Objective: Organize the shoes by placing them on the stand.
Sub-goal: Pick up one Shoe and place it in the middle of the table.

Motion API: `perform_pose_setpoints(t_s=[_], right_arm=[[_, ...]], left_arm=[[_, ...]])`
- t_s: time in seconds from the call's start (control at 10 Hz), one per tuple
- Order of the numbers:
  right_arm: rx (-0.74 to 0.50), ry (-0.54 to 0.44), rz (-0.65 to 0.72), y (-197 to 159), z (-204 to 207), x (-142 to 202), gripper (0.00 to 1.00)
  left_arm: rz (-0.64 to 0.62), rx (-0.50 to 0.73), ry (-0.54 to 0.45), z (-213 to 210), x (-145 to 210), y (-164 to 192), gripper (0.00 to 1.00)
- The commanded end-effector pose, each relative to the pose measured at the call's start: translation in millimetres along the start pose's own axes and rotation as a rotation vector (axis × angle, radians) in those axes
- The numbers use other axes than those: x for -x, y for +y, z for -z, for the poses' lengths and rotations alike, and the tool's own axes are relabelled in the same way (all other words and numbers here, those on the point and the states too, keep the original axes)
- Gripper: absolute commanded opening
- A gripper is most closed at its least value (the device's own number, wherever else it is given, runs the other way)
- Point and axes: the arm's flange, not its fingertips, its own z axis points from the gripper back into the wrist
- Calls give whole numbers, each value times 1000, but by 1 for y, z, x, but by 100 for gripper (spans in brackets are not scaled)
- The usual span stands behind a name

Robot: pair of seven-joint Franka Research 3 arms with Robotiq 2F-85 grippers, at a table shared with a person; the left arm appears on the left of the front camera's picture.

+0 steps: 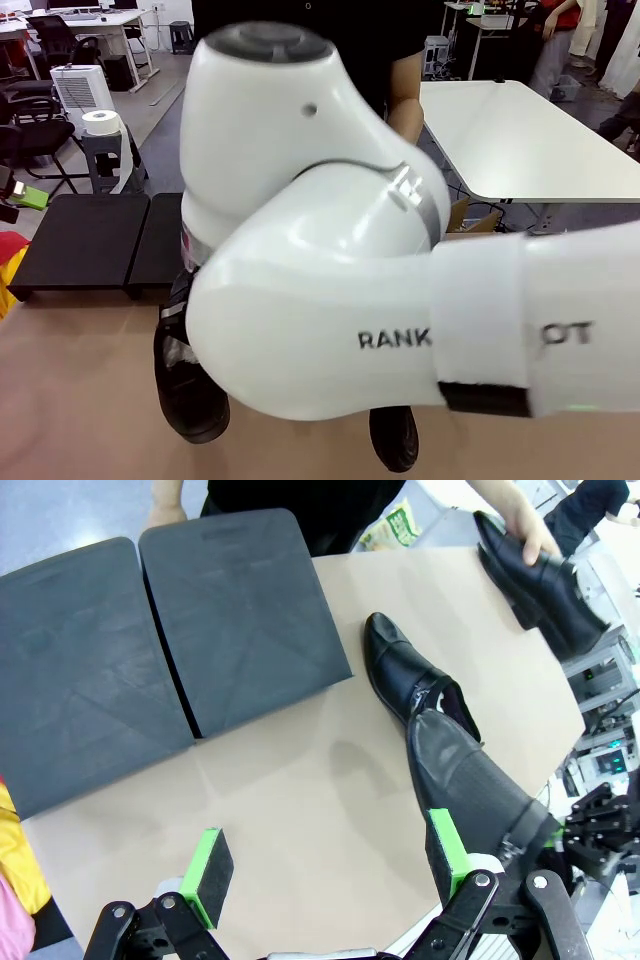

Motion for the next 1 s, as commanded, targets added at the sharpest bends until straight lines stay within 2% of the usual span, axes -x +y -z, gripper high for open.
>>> perform_pose_setpoints(t_s=[0.0,0.4,0.7,0.8,0.9], right_arm=[[-3,-56,55,13,28,-4,0],[-1,-61,104,9,72,-3,0],[12,-62,126,6,87,-1,0],[8,-66,140,5,92,0,3],[2,-71,151,4,97,0,15]], left_arm=[[14,12,-8,0,0,1,100],[14,12,-8,0,0,1,100],[14,12,-8,0,0,1,100],[14,12,-8,0,0,1,100],[14,12,-8,0,0,1,100]])
